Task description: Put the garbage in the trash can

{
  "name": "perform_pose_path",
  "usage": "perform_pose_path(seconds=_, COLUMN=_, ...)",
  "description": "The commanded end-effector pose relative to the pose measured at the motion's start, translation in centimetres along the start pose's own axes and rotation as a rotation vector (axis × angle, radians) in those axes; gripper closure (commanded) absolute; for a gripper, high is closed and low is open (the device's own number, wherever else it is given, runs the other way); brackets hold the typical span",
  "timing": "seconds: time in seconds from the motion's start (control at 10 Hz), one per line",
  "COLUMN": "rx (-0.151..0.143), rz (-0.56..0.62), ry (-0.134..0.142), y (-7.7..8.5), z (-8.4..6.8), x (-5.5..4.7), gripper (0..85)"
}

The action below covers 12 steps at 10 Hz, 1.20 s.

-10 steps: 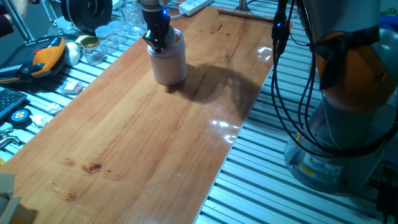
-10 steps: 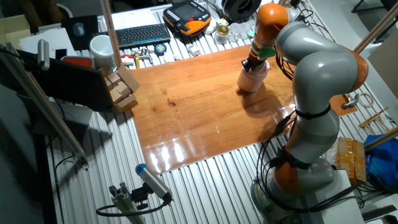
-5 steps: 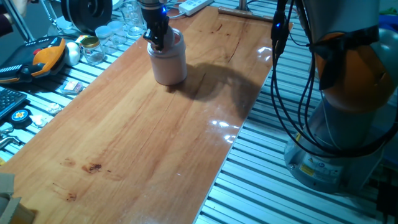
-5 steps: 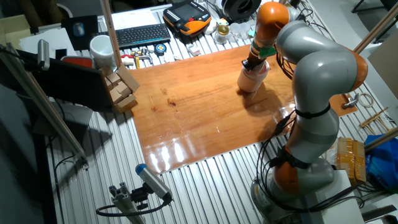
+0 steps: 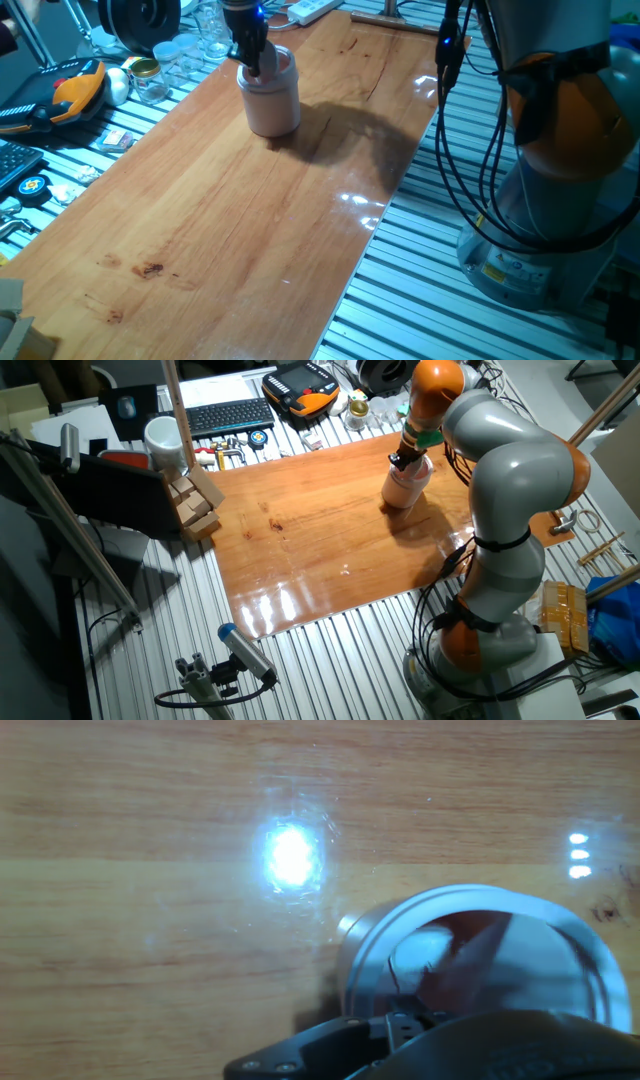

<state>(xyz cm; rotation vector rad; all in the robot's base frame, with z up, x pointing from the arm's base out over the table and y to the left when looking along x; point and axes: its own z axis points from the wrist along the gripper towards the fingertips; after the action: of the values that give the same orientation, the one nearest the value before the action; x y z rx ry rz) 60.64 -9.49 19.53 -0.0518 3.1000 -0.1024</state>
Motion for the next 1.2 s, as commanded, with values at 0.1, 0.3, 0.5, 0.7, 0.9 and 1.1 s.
perform_pose_path(seconds=0.1, rx=0.011, rz=0.001, ry=0.01, y=0.3, z=-1.5, x=-0.3, gripper=85.0)
perform_pose_path(seconds=0.3, rx=0.014, rz=0.004, ry=0.01, y=0.7, z=-2.1, x=-0.6, gripper=85.0)
perform_pose_path(seconds=0.5, rx=0.012, rz=0.001, ry=0.011, y=0.7, z=-2.4, x=-0.5, gripper=85.0)
perform_pose_path(seconds=0.7, rx=0.015, rz=-0.015, ry=0.011, y=-0.4, z=-2.5, x=-0.5, gripper=85.0)
perform_pose_path(seconds=0.9, rx=0.018, rz=-0.027, ry=0.013, y=-2.1, z=-2.2, x=-0.3, gripper=85.0)
perform_pose_path(seconds=1.1, rx=0.023, rz=-0.044, ry=0.012, y=-3.9, z=-2.0, x=0.0, gripper=85.0)
